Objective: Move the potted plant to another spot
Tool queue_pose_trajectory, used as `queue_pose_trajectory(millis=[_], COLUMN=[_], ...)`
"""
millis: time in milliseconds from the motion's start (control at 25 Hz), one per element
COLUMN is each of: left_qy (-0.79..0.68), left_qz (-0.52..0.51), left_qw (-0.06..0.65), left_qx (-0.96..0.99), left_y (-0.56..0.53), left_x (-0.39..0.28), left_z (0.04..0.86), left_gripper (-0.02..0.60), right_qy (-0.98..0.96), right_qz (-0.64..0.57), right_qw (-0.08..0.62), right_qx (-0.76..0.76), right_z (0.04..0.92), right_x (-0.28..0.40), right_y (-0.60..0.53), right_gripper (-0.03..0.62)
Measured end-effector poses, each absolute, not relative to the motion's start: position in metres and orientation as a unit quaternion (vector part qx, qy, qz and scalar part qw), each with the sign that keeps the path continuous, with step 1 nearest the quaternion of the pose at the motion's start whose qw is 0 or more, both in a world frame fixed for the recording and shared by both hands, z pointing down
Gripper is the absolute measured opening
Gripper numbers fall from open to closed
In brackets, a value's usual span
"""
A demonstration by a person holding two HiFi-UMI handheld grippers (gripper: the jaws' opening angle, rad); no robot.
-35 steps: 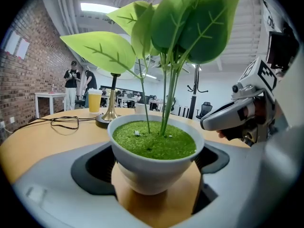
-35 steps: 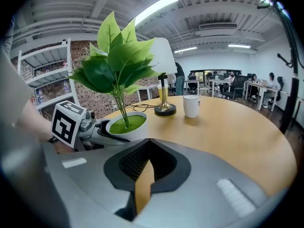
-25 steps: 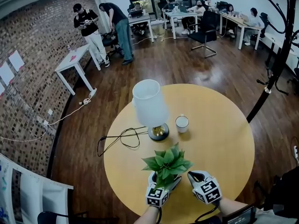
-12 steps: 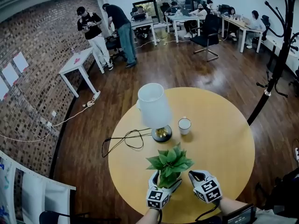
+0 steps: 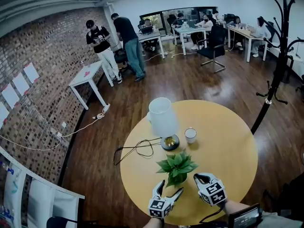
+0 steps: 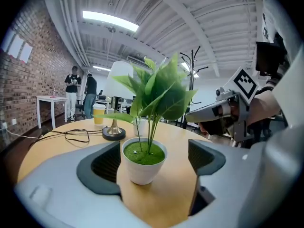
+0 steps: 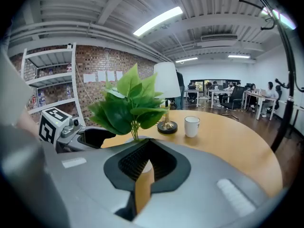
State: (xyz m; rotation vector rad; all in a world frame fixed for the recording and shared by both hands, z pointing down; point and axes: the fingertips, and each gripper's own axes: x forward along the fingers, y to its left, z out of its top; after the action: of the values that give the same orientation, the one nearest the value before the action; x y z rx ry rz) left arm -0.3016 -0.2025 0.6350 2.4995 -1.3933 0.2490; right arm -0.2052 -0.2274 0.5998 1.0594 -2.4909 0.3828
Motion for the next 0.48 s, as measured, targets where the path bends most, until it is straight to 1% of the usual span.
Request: queue_pose_trajectory(millis=[120,240,400,480], left_qy=[-0.485,-0.485,-0.477,-0.476], left_qz=[0.073,0.058,0.036,0.022], left_qw=[0.137,0.135,0.123,0.122], left_qx=[0.861,0.862,0.870,0.871], left_y=[-0.188,-0.174,-0.151,-0.139], left_x=[-0.305,-0.302,-0.297,-0.294], left_z=[0.616,0.596,0.569,0.559], left_gripper=[0.389,0.277,0.163,0.087], right_qy=[-0.895,-0.897,-0.899,-0.900], right_qz=[0.127,0.125,0.113,0.114], right_qw=[0.193,0.185,0.179,0.174], right_qx=[0.383,0.382,0.384,0.384], right_z=[0.582,0.570,0.560,0.556], right_x=[-0.204,-0.203,-0.205,-0.204], right_y=[-0.222,-0.213,-0.200,-0.190], right_gripper=[0.008,0.008,0.008,0.008])
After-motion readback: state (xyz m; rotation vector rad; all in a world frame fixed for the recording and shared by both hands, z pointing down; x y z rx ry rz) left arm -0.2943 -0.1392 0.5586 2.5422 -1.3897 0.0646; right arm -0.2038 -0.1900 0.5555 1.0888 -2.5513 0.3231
